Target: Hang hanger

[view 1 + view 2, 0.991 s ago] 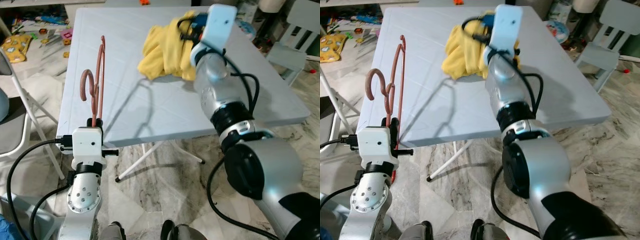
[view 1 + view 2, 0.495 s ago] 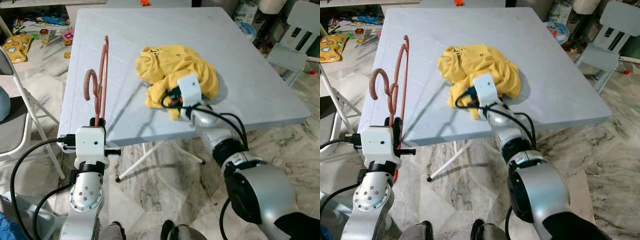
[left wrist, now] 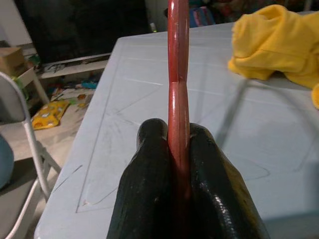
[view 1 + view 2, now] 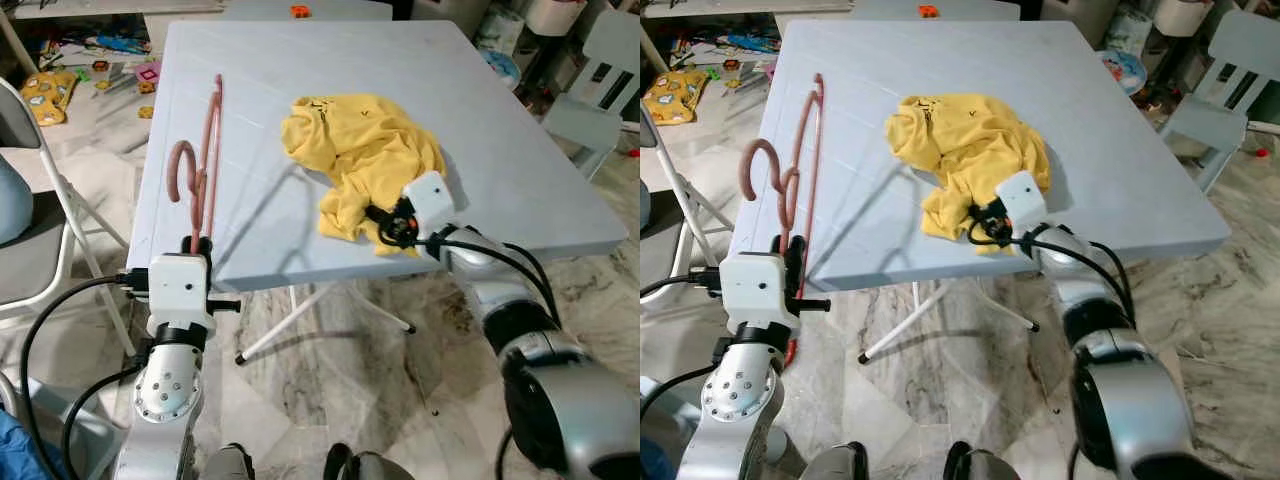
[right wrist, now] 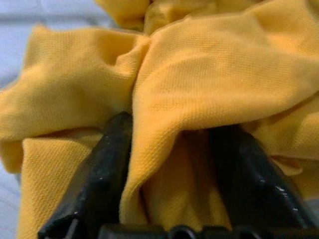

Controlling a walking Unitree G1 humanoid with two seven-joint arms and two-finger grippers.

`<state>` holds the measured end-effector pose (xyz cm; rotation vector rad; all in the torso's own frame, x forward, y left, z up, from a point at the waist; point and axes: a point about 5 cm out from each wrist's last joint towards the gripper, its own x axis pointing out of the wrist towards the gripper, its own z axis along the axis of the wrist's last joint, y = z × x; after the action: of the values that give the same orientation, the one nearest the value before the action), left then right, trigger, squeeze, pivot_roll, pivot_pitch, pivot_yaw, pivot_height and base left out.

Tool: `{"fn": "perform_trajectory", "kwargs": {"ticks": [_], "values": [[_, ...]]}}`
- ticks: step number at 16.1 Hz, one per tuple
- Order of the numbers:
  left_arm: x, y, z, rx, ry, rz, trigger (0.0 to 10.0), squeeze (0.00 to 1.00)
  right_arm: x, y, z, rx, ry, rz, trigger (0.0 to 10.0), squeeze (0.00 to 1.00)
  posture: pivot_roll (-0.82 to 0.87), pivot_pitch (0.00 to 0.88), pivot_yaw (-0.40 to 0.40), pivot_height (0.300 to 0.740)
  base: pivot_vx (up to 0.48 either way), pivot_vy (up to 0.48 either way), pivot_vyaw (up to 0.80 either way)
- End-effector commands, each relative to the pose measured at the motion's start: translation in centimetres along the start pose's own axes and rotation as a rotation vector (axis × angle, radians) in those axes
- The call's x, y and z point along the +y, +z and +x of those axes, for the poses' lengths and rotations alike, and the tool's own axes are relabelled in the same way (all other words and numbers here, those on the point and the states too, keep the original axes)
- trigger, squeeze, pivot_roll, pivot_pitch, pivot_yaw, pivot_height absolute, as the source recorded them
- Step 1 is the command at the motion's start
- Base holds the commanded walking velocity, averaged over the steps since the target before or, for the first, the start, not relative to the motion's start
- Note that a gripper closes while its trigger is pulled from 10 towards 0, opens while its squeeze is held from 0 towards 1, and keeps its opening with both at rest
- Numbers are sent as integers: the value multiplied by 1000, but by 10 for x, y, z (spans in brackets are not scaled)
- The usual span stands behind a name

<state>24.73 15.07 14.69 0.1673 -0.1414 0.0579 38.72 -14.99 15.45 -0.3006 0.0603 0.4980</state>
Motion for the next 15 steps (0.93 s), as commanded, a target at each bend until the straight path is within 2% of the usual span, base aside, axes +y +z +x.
{"fn": "perform_trajectory", "kwargs": {"ticks": [1, 3, 5, 8, 9, 11, 13, 15], "values": [[0, -3, -1, 3, -17, 6, 10000, 0, -9, 3, -6, -27, -17, 14, 10000, 1000, 88, 127, -54, 740, 0, 0, 0], [0, -3, 1, -2, -19, 10, 10000, 0, -11, 7, -11, -84, -43, 34, 10000, 1000, 84, 121, -49, 740, 0, 0, 0], [-1, -1, 3, -10, -19, 13, 10000, 0, -15, 10, -19, -152, -138, 118, 10000, 1000, 87, 117, -43, 740, 0, 0, 0], [-2, -1, 3, -10, -21, 16, 10000, 0, -14, -2, -28, -135, -236, 208, 10000, 1000, 87, 118, -39, 740, 0, 0, 0], [1, -2, 1, -9, -24, 22, 10000, 0, -13, -13, -46, -114, -299, 197, 10000, 1000, 80, 119, -39, 740, 0, 0, 0], [11, -5, -6, 4, -17, 52, 10000, 0, -11, -19, -63, -107, -350, 202, 10000, 1000, 66, 120, -38, 740, 0, 0, 0], [21, -11, -17, 34, -17, 83, 10000, 0, -8, -19, -77, -119, -389, 242, 10000, 1000, 60, 124, -38, 740, 0, 0, 0], [24, -15, -21, 56, -5, 79, 10000, 0, 1, -17, -84, -164, -399, 261, 10000, 1000, 61, 129, -39, 740, 0, 0, 0]]}}
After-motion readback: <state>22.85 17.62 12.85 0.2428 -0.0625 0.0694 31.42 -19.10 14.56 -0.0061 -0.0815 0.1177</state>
